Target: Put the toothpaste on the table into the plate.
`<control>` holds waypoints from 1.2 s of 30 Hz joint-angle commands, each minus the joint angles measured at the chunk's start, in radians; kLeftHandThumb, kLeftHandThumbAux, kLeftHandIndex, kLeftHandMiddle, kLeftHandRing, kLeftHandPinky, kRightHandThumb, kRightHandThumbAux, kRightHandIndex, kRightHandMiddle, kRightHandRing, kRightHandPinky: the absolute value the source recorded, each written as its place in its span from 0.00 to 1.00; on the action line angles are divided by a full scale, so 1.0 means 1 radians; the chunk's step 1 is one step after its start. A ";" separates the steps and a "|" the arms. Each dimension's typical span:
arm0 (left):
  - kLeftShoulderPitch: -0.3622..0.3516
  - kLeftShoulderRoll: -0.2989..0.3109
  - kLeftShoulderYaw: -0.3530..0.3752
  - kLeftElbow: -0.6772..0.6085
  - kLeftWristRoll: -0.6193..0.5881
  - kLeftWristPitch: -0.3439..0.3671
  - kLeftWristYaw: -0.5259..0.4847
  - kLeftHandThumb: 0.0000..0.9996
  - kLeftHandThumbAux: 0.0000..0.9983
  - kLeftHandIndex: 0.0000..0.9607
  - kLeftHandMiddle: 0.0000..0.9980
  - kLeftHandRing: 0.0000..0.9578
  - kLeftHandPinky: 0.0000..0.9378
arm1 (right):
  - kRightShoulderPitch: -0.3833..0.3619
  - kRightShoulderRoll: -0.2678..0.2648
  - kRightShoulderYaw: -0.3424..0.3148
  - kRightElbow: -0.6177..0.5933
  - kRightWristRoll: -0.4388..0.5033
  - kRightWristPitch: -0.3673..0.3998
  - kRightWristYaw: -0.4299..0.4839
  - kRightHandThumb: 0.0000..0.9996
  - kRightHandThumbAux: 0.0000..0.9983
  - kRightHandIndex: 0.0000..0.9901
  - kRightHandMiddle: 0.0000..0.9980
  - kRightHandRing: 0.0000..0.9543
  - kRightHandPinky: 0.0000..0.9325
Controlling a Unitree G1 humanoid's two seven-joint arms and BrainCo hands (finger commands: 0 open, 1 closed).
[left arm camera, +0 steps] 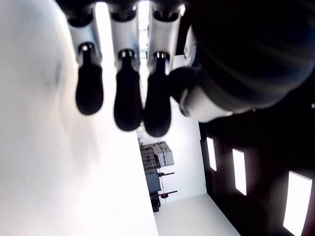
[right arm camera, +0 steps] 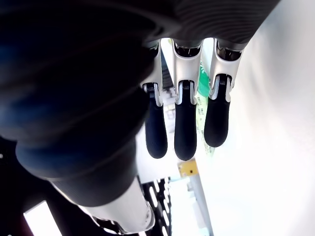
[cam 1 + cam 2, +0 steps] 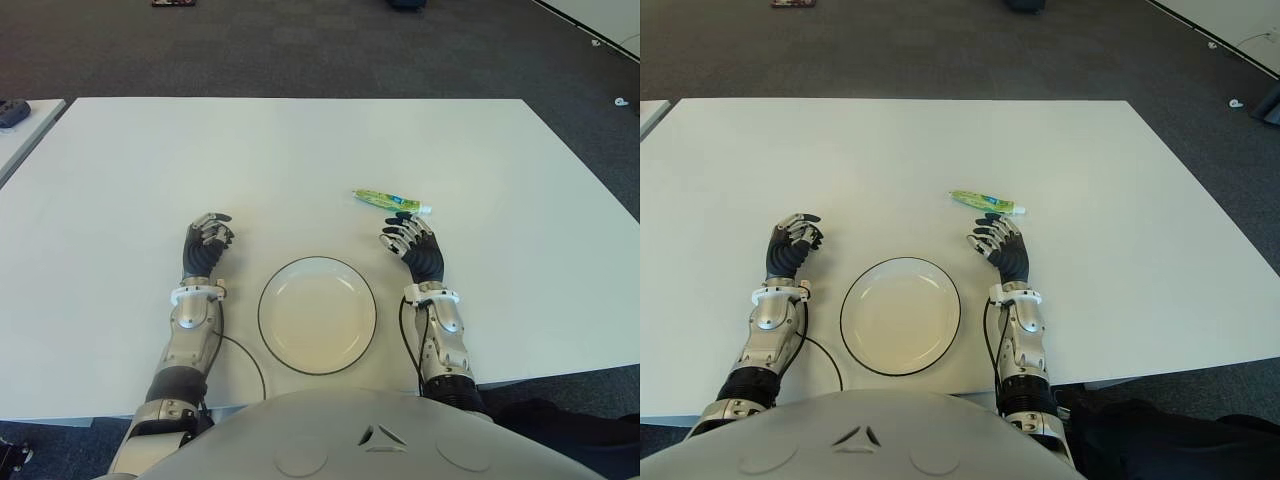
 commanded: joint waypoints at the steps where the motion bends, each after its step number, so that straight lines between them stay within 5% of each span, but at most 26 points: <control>1: 0.010 -0.014 -0.005 0.031 0.003 0.014 0.002 0.71 0.72 0.45 0.66 0.68 0.66 | 0.003 -0.002 -0.001 -0.010 -0.018 0.030 -0.029 0.18 1.00 0.32 0.41 0.44 0.46; 24: 0.002 -0.017 -0.011 0.053 0.016 0.009 0.009 0.71 0.72 0.45 0.66 0.68 0.67 | -0.191 -0.097 0.005 -0.047 -0.243 0.042 -0.249 0.27 1.00 0.33 0.43 0.45 0.47; 36: 0.001 -0.019 -0.011 0.049 0.020 0.025 0.014 0.71 0.72 0.45 0.65 0.68 0.67 | -0.359 -0.239 0.066 0.123 -0.486 -0.018 -0.373 0.28 1.00 0.35 0.42 0.43 0.43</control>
